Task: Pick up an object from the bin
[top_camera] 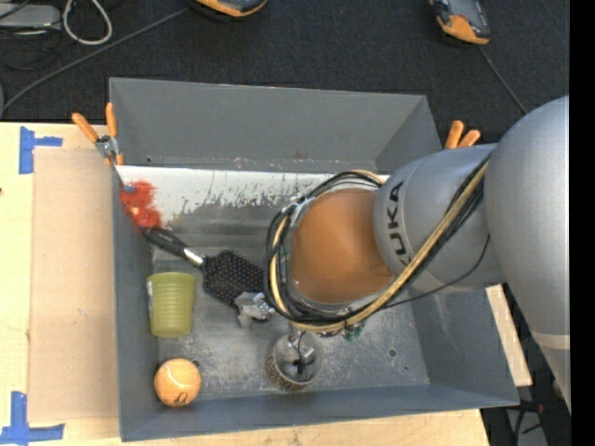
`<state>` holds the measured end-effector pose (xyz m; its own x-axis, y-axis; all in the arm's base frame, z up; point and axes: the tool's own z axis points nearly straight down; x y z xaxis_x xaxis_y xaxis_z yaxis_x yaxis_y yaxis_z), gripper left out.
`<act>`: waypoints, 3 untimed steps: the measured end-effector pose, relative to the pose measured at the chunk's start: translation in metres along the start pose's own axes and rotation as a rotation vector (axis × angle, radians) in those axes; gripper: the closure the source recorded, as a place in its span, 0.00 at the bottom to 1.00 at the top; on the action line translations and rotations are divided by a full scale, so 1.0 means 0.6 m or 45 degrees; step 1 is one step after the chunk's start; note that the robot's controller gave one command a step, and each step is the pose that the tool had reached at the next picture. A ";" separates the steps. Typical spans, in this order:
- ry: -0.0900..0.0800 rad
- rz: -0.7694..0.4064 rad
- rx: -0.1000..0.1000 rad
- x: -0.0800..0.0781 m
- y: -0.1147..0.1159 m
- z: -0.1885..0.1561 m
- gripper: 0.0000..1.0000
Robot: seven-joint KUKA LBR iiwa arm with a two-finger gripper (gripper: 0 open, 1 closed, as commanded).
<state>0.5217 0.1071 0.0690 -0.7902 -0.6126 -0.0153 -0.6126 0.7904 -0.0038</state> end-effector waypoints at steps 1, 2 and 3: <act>-0.003 -0.055 -0.001 0.045 0.017 -0.001 0.00; -0.005 -0.111 -0.001 -0.015 -0.009 -0.001 0.00; -0.006 -0.569 0.002 0.019 -0.011 0.000 0.00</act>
Offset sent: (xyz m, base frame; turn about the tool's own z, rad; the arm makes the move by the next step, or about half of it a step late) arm 0.0331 0.0044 0.0010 -0.1019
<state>0.5168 0.0946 0.0691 -0.4481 -0.8938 -0.0161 -0.8938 0.4483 -0.0123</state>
